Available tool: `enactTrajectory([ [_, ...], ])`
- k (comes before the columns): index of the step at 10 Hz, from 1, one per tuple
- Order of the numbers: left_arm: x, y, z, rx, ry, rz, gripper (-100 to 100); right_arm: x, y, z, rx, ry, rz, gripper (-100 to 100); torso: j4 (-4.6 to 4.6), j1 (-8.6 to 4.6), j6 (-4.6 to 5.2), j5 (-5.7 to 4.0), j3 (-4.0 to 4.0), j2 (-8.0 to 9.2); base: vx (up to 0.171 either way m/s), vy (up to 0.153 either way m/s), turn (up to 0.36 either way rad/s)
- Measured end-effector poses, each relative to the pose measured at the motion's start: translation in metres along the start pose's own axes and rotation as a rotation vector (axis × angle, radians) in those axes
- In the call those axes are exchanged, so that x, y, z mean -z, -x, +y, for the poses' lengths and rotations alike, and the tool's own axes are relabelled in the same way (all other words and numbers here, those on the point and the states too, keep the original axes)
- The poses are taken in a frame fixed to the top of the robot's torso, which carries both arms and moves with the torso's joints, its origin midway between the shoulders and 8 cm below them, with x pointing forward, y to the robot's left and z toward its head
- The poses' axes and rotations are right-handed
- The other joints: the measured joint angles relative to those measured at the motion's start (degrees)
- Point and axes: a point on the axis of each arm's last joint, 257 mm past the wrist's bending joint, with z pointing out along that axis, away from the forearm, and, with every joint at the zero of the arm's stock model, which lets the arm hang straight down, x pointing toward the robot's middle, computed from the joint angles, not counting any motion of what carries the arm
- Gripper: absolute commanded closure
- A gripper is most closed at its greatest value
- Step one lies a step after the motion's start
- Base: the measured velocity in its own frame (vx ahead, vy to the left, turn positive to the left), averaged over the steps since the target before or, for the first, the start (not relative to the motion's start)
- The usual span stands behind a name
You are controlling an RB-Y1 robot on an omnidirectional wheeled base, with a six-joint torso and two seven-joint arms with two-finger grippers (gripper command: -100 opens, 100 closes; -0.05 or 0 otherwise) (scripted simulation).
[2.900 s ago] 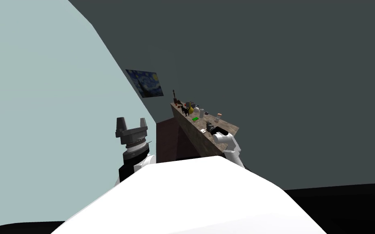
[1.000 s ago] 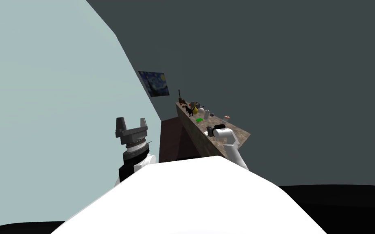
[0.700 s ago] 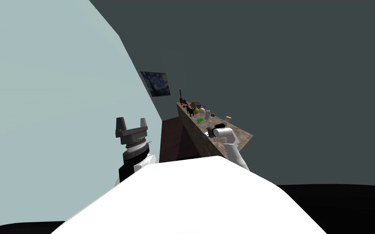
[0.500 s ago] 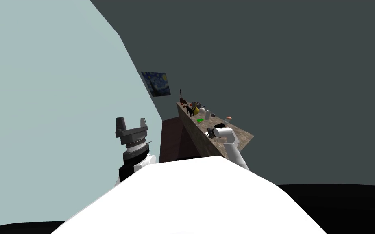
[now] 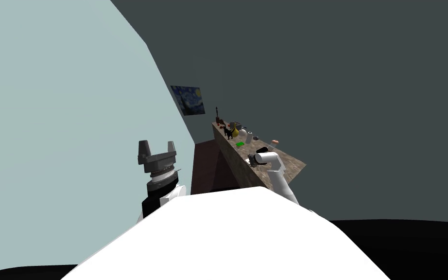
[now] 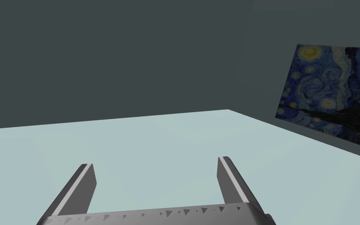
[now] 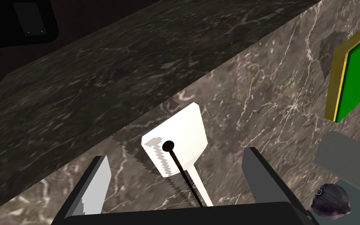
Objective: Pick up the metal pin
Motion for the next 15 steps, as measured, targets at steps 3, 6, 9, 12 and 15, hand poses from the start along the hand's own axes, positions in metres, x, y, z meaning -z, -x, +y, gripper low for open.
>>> enactTrajectory([
  [3,0.0,0.0,0.0,0.0,0.0,0.0,0,-0.008,0.001,-0.001,-0.003,-0.002,-0.001,-100,0.0,0.0,-0.01,0.0,-0.01,-0.01,0.004,-0.003,0.018],
  [6,0.0,0.0,0.0,0.0,0.0,0.0,0,-0.019,0.001,-0.001,-0.005,0.001,-0.002,100,0.0,0.01,0.0,0.0,0.0,0.0,0.002,-0.001,0.004],
  [9,0.0,0.0,0.0,0.0,0.0,0.0,0,-0.018,0.001,0.0,-0.006,0.003,-0.003,100,-0.05,0.0,-0.02,-0.04,-0.04,-0.03,0.0,0.0,-0.001],
  [12,0.0,0.0,0.0,0.0,0.0,0.0,0,-0.019,0.001,-0.001,-0.006,0.001,-0.003,100,-0.03,-0.01,-0.03,-0.03,-0.03,-0.04,-0.001,0.001,-0.009],
  [15,0.0,0.0,0.0,0.0,0.0,0.0,0,-0.004,0.0,0.0,-0.001,0.002,0.0,100,-0.01,0.02,-0.03,-0.02,0.01,0.02,-0.003,0.003,-0.013],
])
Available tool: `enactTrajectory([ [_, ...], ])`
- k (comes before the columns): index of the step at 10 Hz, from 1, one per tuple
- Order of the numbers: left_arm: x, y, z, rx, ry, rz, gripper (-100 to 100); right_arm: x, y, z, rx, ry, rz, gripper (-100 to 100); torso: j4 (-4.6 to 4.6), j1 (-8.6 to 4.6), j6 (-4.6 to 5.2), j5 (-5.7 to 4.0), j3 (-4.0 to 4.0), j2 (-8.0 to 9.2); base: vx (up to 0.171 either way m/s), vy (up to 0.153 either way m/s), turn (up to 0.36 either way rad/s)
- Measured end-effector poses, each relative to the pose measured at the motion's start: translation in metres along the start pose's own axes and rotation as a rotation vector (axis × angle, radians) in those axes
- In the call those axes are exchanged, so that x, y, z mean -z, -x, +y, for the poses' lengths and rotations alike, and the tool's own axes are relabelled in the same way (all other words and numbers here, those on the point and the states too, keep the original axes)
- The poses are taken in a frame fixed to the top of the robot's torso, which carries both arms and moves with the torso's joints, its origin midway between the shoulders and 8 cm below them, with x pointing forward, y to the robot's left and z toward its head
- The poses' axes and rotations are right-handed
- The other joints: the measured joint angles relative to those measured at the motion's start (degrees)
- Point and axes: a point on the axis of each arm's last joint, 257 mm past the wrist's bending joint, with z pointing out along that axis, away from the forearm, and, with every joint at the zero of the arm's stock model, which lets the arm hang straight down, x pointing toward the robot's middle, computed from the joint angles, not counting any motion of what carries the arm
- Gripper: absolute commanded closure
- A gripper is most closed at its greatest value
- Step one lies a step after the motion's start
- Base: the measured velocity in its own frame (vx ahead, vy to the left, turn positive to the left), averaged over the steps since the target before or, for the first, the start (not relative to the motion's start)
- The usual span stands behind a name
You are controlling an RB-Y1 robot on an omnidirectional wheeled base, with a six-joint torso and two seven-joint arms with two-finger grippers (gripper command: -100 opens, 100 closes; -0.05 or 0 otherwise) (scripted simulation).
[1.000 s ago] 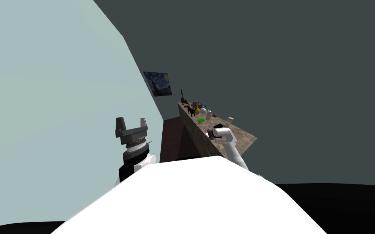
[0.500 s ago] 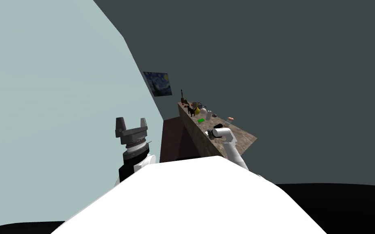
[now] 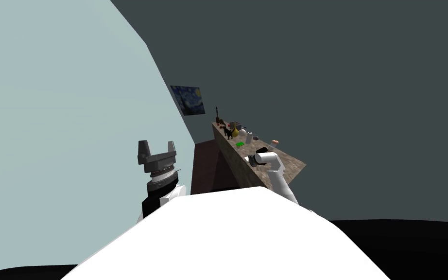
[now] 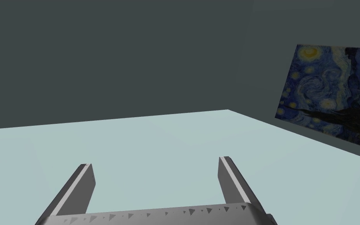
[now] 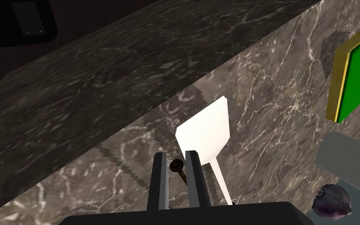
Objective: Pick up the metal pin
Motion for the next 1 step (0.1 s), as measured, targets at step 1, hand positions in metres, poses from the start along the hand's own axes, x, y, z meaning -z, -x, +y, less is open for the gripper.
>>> enactTrajectory([
  [1,0.0,0.0,0.0,0.0,0.0,0.0,0,0.0005,-0.0001,-0.0002,0.0,-0.002,0.0,0,-0.02,-0.02,0.0,-0.01,-0.02,-0.02,0.0,0.0,0.0],
])
